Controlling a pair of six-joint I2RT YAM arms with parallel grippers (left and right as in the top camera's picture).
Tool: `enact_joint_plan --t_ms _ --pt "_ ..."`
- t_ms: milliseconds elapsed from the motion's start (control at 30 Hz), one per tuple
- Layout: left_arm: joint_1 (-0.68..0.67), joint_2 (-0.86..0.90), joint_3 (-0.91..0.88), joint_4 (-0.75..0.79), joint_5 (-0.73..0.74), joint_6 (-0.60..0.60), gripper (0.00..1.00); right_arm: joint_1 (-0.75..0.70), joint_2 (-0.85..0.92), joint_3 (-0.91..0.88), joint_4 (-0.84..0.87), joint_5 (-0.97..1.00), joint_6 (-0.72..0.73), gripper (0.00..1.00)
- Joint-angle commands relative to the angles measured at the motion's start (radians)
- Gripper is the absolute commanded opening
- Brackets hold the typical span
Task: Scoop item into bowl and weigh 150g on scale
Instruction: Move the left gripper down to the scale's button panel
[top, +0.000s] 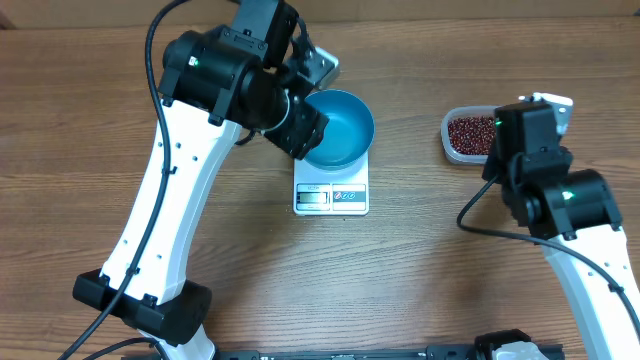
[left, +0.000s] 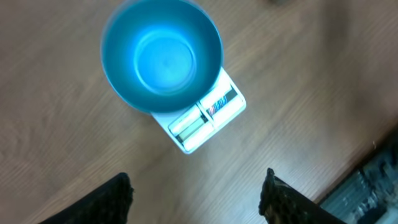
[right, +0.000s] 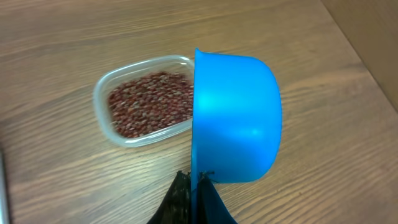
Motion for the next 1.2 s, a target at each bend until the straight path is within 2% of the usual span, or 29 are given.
enact_joint_plan --t_ms 0,33,300,533,733,833,967,1167 --pt "-0.024 0.035 0.011 -0.050 0.027 0.095 0.35 -0.093 -0.007 0.029 0.017 -0.083 0.042 0.04" --pt "-0.033 0.051 0.009 -0.053 0.036 0.097 0.04 -0.157 -0.006 0.029 0.021 -0.167 0.042 0.04" --pt "-0.127 0.122 -0.007 0.036 0.086 0.120 0.04 -0.369 -0.006 0.029 0.021 -0.395 -0.021 0.04" --pt "-0.227 0.122 -0.090 0.216 0.068 0.115 0.04 -0.410 -0.006 0.029 0.012 -0.397 -0.023 0.04" --pt "-0.295 0.122 -0.291 0.376 0.015 0.068 0.04 -0.410 -0.006 0.029 0.012 -0.397 -0.023 0.04" --pt "-0.313 0.122 -0.432 0.504 0.018 0.028 0.04 -0.410 -0.003 0.029 0.012 -0.397 -0.023 0.04" --pt "-0.338 0.118 -0.522 0.610 0.009 -0.006 0.04 -0.410 0.007 0.029 0.013 -0.397 -0.023 0.04" --pt "-0.399 -0.002 -0.708 0.806 -0.158 -0.130 0.04 -0.410 0.064 0.029 0.013 -0.397 -0.022 0.04"
